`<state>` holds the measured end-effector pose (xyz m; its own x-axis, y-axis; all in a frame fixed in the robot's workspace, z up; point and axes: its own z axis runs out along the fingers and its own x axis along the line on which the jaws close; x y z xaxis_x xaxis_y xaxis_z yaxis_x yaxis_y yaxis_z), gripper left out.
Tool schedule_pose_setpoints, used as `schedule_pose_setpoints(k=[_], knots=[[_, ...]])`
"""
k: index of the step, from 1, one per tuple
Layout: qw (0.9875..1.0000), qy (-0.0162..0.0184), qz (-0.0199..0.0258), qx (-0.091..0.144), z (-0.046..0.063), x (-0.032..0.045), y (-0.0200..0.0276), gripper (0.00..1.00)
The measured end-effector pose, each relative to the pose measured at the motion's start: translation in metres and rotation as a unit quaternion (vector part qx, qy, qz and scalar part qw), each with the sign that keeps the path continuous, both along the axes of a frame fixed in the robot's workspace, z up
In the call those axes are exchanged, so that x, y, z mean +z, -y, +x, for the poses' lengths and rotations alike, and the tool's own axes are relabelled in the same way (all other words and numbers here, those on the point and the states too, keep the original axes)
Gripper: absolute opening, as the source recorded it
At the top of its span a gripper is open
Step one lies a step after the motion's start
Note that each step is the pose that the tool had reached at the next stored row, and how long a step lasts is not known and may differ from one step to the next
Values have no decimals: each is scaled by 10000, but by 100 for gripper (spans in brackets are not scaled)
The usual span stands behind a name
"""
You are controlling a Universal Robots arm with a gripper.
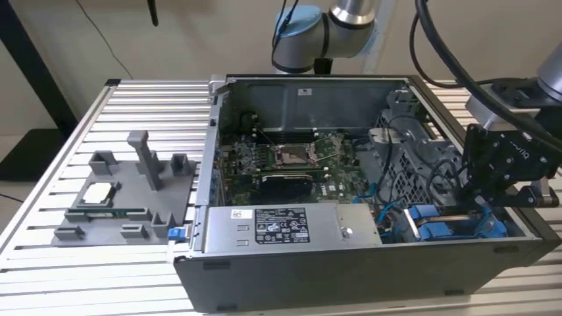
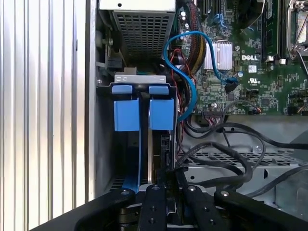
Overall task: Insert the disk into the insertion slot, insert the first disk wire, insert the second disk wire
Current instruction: 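Insert the first disk wire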
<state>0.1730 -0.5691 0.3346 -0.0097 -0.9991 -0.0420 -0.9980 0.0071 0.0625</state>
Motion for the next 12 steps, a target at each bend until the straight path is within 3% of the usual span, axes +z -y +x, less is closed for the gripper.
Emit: schedule_pose_setpoints(k=[5,6,12], knots=[[10000,-5,12,-1,0,-16,0,20],[10000,-7,9,0,0,-2,0,26],[10000,-11,7,0,0,89,0,26]])
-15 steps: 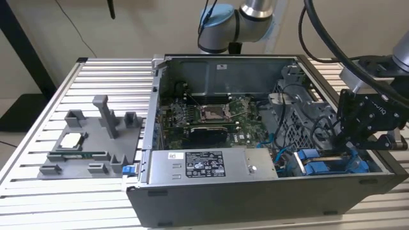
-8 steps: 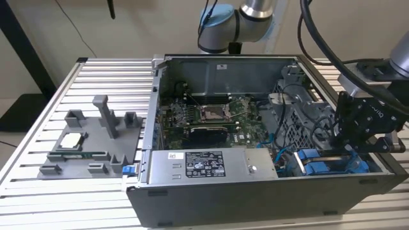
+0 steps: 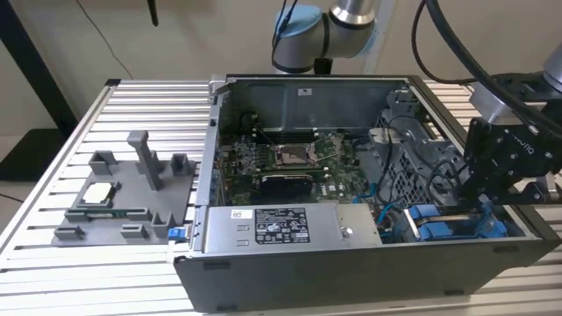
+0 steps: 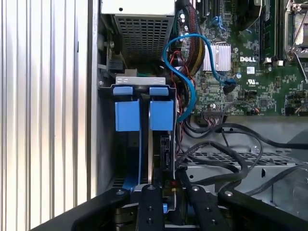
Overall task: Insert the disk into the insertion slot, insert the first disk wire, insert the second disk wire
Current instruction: 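Insert the first disk wire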
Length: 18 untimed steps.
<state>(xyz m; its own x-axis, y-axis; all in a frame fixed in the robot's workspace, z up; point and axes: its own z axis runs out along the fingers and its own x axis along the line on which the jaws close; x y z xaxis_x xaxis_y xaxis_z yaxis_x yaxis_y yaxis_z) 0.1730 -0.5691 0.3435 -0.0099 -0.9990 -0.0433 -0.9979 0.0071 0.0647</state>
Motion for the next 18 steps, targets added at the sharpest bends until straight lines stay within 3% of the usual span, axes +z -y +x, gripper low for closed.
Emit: schedule_pose_setpoints(k=[8,12,18], knots=[[10000,0,0,0,0,178,0,26],[10000,7,0,1,1,227,-2,26],[9999,143,0,4,1,259,-11,26]])
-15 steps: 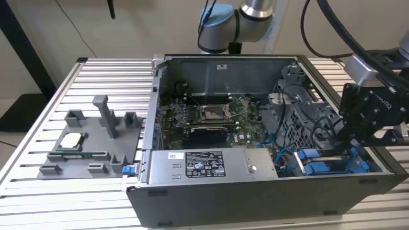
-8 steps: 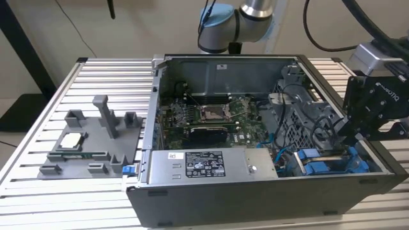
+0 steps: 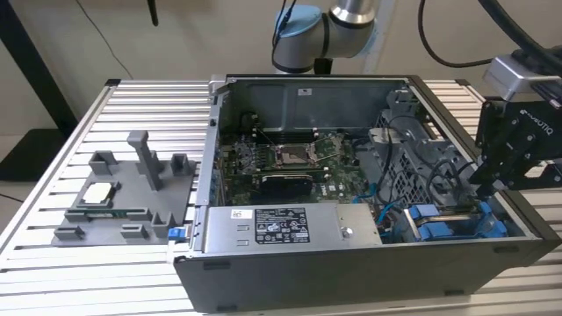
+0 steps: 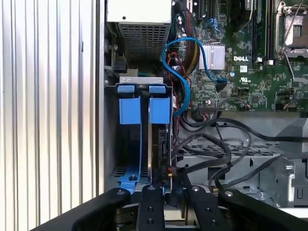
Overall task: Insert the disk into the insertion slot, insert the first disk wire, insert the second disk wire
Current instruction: 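Insert the first disk wire, then insert the second disk wire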
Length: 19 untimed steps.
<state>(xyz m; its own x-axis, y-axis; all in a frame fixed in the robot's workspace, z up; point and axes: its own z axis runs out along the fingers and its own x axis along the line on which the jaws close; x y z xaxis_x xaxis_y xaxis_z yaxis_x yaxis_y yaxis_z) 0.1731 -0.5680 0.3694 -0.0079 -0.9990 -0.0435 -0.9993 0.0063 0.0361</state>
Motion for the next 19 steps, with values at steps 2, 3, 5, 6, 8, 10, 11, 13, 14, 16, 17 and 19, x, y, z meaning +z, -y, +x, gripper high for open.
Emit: schedule_pose_setpoints(k=[2,3,5,6,8,10,11,13,14,16,17,19], knots=[[10000,30,1,0,0,26,-6,26],[10000,45,2,0,0,37,-10,26],[10000,84,9,0,0,52,-16,26],[9999,108,16,-1,0,57,-20,26],[9999,156,34,0,1,65,-28,26],[9998,204,60,0,3,71,-39,26],[9997,223,81,0,6,74,-46,26],[9996,249,130,-1,9,76,-60,26],[9996,259,150,-2,9,76,-69,26],[9994,278,184,-3,15,78,-87,26],[9994,287,201,-3,20,79,-94,26],[9993,298,229,-4,38,80,-104,26]])
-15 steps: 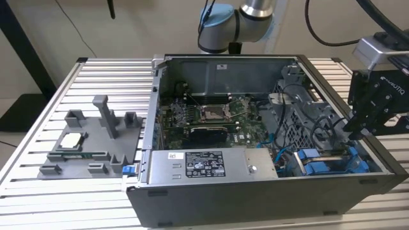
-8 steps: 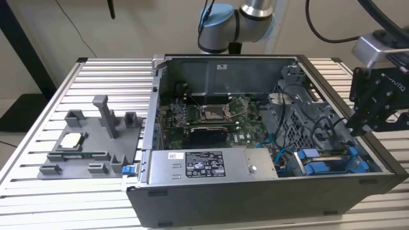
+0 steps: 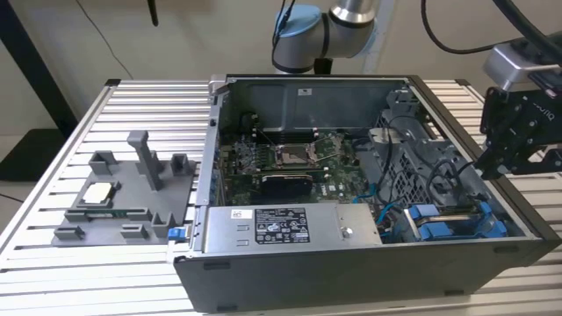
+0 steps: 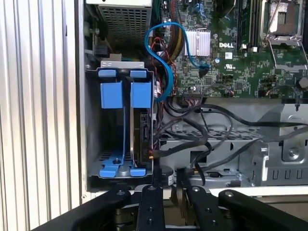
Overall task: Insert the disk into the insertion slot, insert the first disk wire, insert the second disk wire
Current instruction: 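Insert the second disk wire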
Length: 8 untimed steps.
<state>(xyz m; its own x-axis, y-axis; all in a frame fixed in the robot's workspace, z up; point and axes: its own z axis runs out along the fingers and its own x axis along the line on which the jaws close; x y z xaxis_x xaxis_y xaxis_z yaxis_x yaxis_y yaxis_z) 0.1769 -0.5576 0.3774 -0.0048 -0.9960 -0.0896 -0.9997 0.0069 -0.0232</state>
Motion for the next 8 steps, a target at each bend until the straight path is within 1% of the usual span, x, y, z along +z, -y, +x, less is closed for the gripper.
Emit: schedule_pose_setpoints(k=[3,4,7,8], knots=[[10000,9,37,1,30,1,-10,26],[10000,9,38,0,37,12,-11,26],[10000,9,39,0,51,84,-11,26],[10000,9,40,0,53,85,-11,26]])
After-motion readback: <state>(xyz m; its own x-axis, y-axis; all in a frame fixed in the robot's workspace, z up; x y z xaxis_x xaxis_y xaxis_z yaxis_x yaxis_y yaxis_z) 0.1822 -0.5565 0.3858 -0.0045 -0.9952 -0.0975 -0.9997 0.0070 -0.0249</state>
